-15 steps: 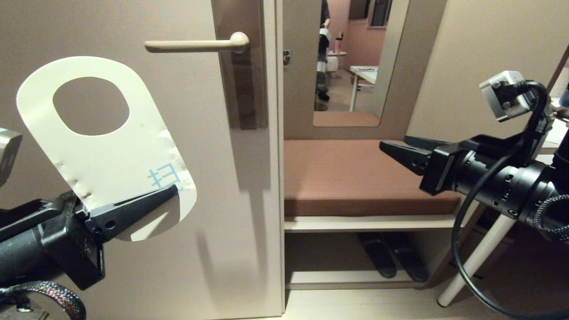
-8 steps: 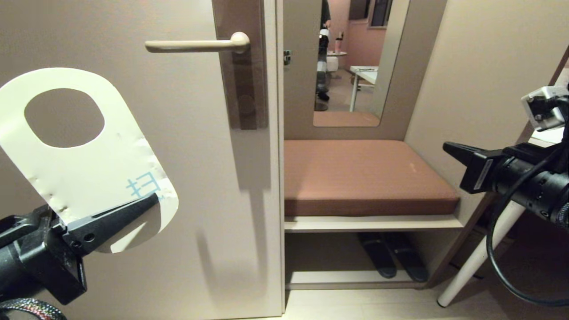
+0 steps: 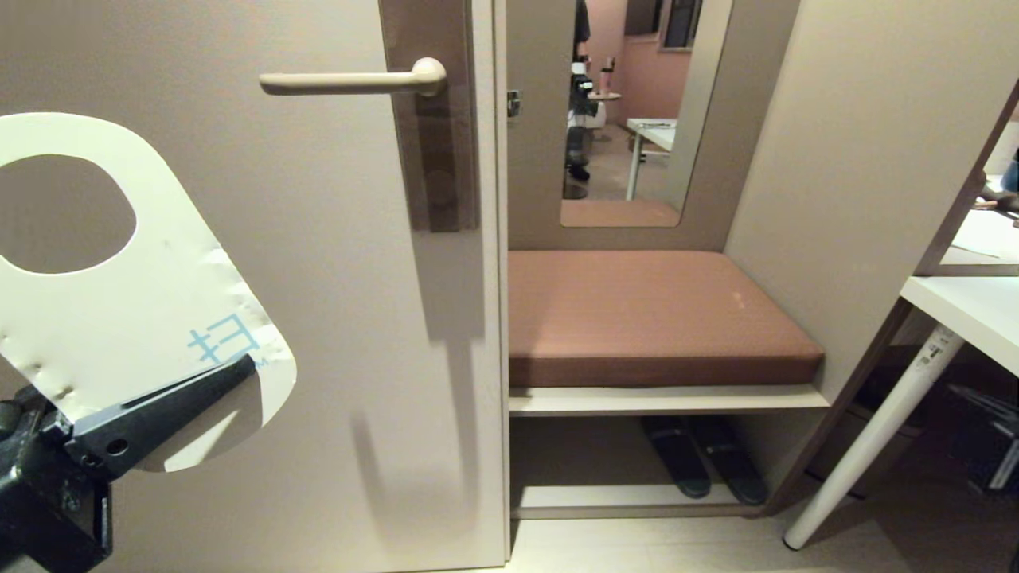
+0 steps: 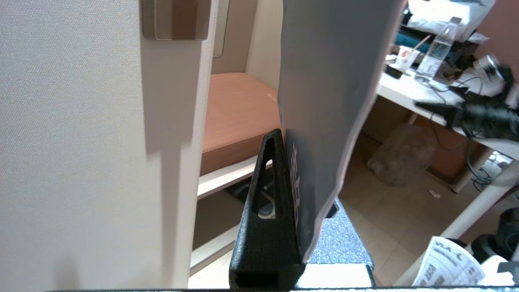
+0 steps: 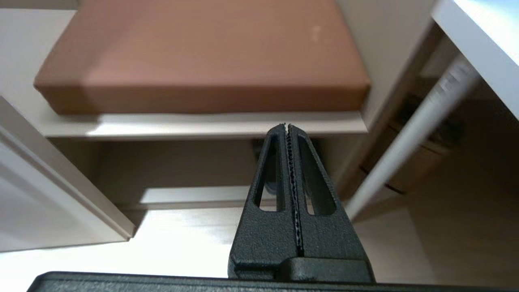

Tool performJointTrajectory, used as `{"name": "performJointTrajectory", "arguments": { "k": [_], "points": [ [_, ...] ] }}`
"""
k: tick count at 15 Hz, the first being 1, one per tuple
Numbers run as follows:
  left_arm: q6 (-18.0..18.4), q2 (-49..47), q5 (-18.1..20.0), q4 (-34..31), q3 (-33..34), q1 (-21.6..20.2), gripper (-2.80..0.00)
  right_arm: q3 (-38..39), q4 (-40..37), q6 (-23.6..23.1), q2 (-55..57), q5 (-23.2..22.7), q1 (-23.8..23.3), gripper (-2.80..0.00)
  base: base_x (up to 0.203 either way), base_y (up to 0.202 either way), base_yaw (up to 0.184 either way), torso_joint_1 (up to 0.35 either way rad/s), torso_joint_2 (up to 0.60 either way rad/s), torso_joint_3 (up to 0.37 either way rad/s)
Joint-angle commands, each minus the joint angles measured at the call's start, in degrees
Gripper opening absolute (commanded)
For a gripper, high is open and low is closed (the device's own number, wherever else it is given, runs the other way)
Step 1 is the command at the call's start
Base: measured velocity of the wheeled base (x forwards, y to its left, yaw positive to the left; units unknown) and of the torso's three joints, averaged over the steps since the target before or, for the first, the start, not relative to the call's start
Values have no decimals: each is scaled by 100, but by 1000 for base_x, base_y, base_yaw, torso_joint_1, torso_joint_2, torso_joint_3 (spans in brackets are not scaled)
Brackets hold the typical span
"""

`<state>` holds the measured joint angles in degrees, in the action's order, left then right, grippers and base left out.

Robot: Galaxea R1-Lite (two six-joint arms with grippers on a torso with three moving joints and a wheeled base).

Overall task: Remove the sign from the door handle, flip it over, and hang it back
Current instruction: Hang the sign back with the other side facing out

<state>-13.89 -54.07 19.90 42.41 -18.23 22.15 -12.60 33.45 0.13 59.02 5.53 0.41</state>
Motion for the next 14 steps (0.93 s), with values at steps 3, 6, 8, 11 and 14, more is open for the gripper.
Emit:
{"name": "performJointTrajectory", "arguments": {
  "k": [3,6,8,11,14],
  "points": [
    [-9,388,21,9,198,0,-280,935,-78,-85,-1759,-509,-173,-280,0,0,0,0,0,0],
    [-6,679,31,-313,232,0,-280,1188,-894,-232,-2953,-921,-193,-280,0,0,0,0,0,0],
    [-9,852,32,-423,318,0,-280,1225,-1784,-258,-3911,-968,-196,-280,0,0,0,0,0,0],
    [-18,1071,10,-497,452,0,-280,1251,-3127,-293,-4660,-635,-146,-280,0,0,0,0,0,0],
    [26,1145,-21,-646,454,-2,-280,1224,-3461,-212,-5162,-599,-9,-280,0,0,0,0,0,0]
  ]
}}
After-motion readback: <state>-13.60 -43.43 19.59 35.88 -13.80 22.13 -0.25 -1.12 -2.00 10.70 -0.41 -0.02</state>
